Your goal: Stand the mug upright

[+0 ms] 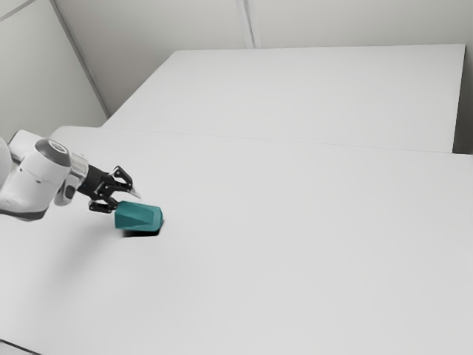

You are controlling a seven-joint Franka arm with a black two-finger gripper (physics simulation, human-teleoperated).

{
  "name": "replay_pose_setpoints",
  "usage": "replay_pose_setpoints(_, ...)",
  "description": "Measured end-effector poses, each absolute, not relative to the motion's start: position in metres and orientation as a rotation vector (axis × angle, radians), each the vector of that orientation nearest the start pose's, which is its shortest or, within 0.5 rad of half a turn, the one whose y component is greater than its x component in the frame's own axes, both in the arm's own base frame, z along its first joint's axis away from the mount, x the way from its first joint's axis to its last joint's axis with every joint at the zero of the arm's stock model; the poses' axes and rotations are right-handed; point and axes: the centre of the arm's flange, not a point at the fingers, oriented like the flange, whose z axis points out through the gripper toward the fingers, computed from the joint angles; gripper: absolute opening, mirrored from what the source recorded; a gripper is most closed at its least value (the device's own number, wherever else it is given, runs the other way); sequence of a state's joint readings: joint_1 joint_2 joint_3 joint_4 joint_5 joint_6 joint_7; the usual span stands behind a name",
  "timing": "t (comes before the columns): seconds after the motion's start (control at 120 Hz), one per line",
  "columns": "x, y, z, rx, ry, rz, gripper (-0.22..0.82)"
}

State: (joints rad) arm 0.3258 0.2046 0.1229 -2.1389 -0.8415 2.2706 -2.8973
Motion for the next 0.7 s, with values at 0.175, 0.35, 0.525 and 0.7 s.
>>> replay_pose_setpoints(0.175,0.518,0.224,0.310,-1.117,2.631,-0.873,0.00)
replay_pose_setpoints(0.35,0.523,0.214,0.312,-1.105,2.622,-0.884,-0.12)
replay_pose_setpoints(0.525,0.530,0.204,0.317,-1.077,2.617,-0.881,-0.14)
replay_pose_setpoints(0.7,0.535,0.194,0.321,-1.042,2.624,-0.866,-0.15)
